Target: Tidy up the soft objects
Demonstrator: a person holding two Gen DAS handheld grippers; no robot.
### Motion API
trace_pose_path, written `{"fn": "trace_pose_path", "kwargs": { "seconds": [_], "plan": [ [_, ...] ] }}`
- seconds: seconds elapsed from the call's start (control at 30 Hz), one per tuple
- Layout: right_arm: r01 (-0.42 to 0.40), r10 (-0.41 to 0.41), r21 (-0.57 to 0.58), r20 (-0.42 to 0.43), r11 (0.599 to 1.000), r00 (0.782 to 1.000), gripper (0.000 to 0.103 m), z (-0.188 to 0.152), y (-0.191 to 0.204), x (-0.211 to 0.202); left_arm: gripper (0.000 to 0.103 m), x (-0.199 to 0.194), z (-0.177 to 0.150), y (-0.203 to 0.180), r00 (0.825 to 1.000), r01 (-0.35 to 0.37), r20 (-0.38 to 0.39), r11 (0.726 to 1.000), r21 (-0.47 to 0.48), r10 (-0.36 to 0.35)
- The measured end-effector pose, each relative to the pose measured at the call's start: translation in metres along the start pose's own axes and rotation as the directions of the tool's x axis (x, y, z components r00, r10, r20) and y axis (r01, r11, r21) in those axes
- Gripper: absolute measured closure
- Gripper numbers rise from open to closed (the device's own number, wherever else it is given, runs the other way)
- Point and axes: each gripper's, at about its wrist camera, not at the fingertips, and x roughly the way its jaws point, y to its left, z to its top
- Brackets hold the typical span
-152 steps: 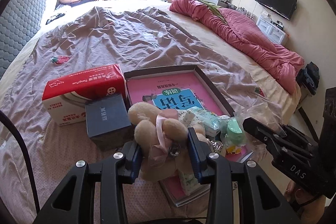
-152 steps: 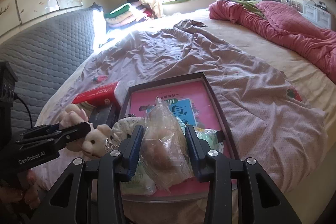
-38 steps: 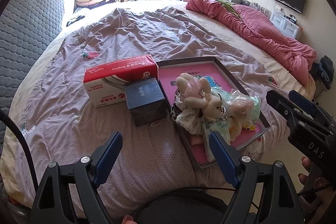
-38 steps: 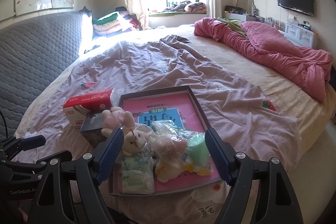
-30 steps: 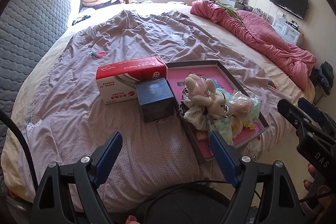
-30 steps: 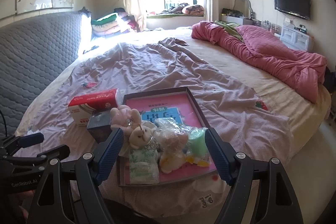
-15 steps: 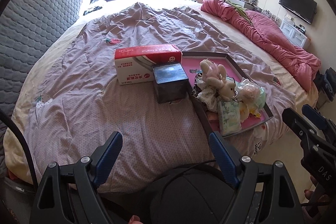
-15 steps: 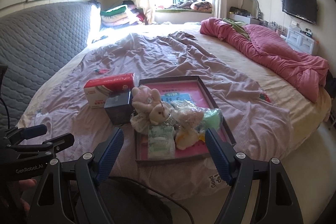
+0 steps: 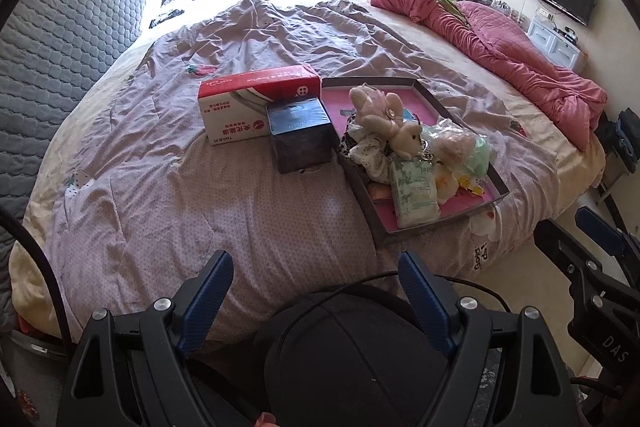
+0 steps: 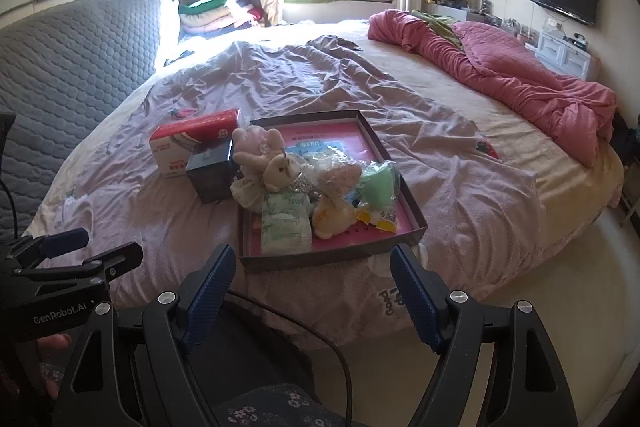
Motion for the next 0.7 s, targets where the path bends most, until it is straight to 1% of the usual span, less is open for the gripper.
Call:
{"fn": "trace_pose_path", "kwargs": {
  "seconds": [0.23, 0.7],
  "plan": [
    [-0.017, 0.017, -0.028, -0.013, 0.999, 1.000, 0.022, -0.003, 0.005, 0.001, 0.019, -0.003, -0.004, -0.013, 1.000, 0.006, -0.007, 1.000, 0.027, -0.006],
    [-0.025, 0.024, -0.028, -0.032, 0.999, 0.999, 0.022, -0.005, 0.007, 0.007, 0.019, -0.001, -0.004, -0.010, 1.000, -0.003, -0.011, 1.000, 0.012, 0.003]
  ]
}}
